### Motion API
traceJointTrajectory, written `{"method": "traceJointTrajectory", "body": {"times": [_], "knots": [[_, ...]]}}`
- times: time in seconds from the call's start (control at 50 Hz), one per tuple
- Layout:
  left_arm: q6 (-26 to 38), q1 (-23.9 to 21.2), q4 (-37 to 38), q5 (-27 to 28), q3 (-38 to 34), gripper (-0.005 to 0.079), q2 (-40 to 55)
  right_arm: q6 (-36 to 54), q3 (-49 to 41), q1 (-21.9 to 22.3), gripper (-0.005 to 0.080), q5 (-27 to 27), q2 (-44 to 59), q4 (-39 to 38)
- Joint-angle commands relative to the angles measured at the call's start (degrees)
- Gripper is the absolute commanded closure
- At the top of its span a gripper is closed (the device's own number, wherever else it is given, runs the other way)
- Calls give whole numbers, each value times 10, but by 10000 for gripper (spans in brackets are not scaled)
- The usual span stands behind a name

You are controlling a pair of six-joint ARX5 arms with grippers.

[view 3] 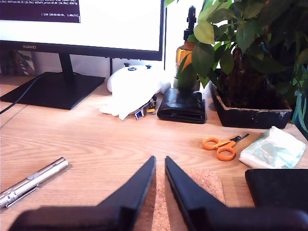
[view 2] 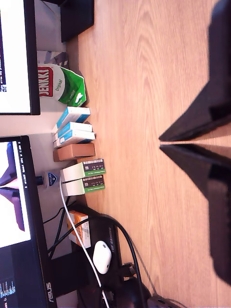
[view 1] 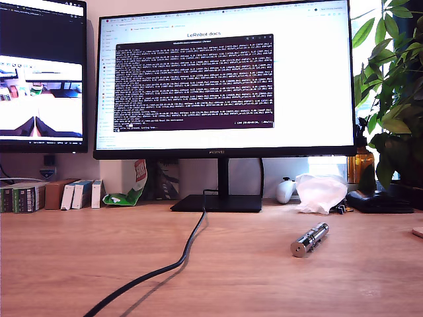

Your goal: Pick the metallic laser pointer with your right arm, pass it to your left arm, then place it down to the left side of the table

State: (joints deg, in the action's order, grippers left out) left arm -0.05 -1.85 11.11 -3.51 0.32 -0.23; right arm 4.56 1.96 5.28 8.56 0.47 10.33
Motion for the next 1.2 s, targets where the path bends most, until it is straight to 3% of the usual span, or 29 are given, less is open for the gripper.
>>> {"method": "traceJointTrajectory", "body": {"times": [0.0,0.74,0.9,1.0,1.18], "knots": [[-4,9,9,-3,-16,757,-5,-2,-16,5,699,0,-4,-4],[-18,9,9,5,-16,757,-5,-4,-16,4,699,2,-4,-4],[-71,8,3,50,-16,757,-5,-60,-16,3,699,45,-4,-9],[-128,8,-10,83,-16,757,-5,-197,-16,3,699,89,-4,-13],[-206,8,-89,177,-15,757,-5,-328,-12,3,704,173,-4,-59]]}}
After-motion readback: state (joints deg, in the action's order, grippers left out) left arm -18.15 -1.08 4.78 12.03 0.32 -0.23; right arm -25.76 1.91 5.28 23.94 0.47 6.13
